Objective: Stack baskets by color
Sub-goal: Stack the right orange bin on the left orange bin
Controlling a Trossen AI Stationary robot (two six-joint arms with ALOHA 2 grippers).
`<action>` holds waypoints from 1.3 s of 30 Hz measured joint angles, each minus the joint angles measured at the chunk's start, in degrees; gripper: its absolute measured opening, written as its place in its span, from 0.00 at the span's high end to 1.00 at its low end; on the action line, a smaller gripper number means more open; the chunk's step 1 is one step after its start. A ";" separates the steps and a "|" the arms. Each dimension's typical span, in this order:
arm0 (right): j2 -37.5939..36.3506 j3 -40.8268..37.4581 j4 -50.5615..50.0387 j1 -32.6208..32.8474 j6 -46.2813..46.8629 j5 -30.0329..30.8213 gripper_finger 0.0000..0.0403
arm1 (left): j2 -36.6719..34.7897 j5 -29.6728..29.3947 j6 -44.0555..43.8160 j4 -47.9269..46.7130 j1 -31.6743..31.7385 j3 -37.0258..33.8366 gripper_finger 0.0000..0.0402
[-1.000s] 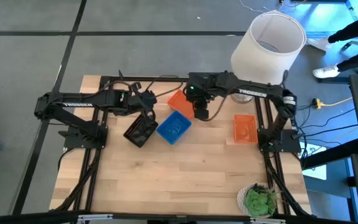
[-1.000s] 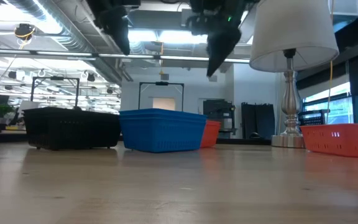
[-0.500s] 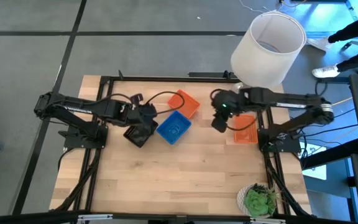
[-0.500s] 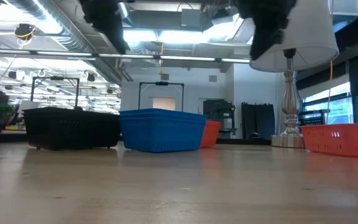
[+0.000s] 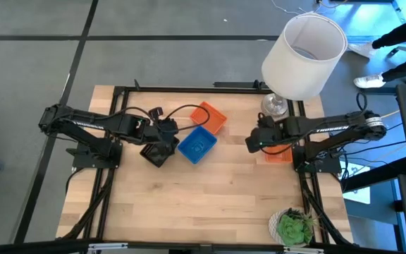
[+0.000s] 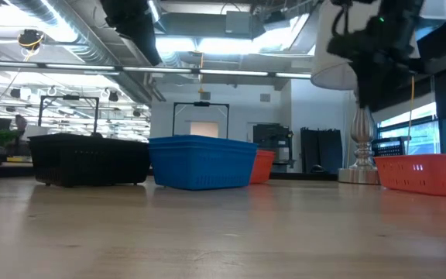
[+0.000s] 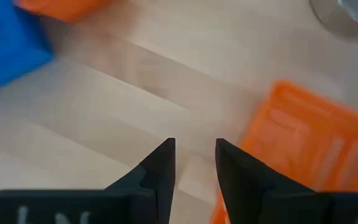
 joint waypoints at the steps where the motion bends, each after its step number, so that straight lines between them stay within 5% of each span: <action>1: -0.01 -0.99 -0.73 0.40 2.77 -0.64 0.72 | 0.00 0.00 0.00 0.01 0.01 0.00 0.79; 7: 0.01 -6.27 -2.33 2.25 13.95 -3.31 0.72 | 0.00 0.04 0.17 -0.02 0.01 0.00 0.79; 39: 0.03 -21.26 11.49 2.33 16.82 -2.66 0.72 | 0.00 0.13 -0.24 -0.03 0.01 0.00 0.79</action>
